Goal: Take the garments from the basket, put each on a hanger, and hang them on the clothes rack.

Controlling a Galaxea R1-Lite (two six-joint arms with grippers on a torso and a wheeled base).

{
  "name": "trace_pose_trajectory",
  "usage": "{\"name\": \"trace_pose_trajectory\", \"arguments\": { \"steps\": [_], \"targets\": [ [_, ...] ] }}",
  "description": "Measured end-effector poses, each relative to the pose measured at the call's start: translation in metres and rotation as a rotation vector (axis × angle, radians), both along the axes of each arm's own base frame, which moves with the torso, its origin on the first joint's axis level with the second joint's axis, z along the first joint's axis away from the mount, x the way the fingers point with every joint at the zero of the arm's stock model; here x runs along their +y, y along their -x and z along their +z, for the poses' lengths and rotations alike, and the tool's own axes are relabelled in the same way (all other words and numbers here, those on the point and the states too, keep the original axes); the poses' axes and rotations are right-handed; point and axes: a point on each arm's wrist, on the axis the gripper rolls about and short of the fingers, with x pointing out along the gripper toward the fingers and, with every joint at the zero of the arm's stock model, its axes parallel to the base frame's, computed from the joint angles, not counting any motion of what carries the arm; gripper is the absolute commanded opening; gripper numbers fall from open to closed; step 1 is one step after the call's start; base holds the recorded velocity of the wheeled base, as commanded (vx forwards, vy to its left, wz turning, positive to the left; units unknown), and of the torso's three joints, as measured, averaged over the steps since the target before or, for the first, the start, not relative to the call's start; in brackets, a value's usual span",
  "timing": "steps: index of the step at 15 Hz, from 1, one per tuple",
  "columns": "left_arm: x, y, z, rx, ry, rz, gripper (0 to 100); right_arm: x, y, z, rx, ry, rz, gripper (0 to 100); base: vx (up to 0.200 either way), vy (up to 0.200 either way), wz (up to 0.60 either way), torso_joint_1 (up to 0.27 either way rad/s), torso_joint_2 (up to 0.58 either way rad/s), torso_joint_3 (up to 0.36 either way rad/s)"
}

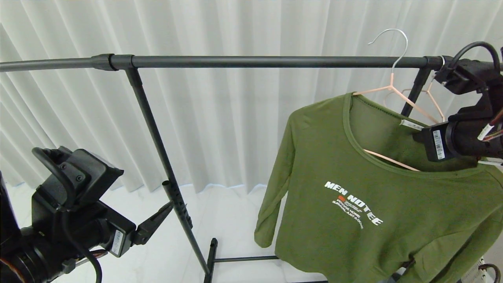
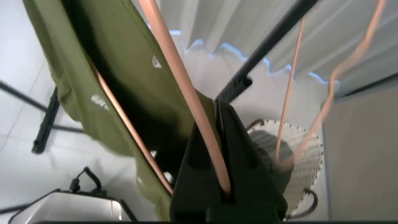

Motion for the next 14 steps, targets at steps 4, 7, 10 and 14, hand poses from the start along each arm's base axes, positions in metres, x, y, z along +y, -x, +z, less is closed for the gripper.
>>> {"name": "trace_pose_trajectory", "arguments": {
  "steps": [4, 7, 10, 14],
  "targets": [
    [-0.002, 0.001, -0.003, 0.009, -0.003, -0.015, 100, 0.01, -0.019, 0.005, -0.026, 0.006, -0.03, 0, 0.1, 0.0, 0.0, 0.0, 0.0, 0.0],
    [-0.002, 0.002, -0.003, 0.01, -0.004, -0.019, 100, 0.021, -0.032, -0.003, -0.002, 0.034, -0.035, 0, 0.0, 0.0, 0.0, 0.0, 0.0, 0.0],
    [-0.002, 0.003, -0.003, 0.008, -0.002, -0.019, 100, 0.026, -0.043, -0.013, 0.022, 0.067, -0.062, 0, 0.0, 0.0, 0.0, 0.0, 0.0, 0.0],
    [-0.002, 0.003, -0.004, 0.011, -0.004, -0.019, 100, 0.033, -0.054, -0.021, 0.018, 0.079, -0.084, 0, 0.0, 0.0, 0.0, 0.0, 0.0, 0.0]
  ]
}}
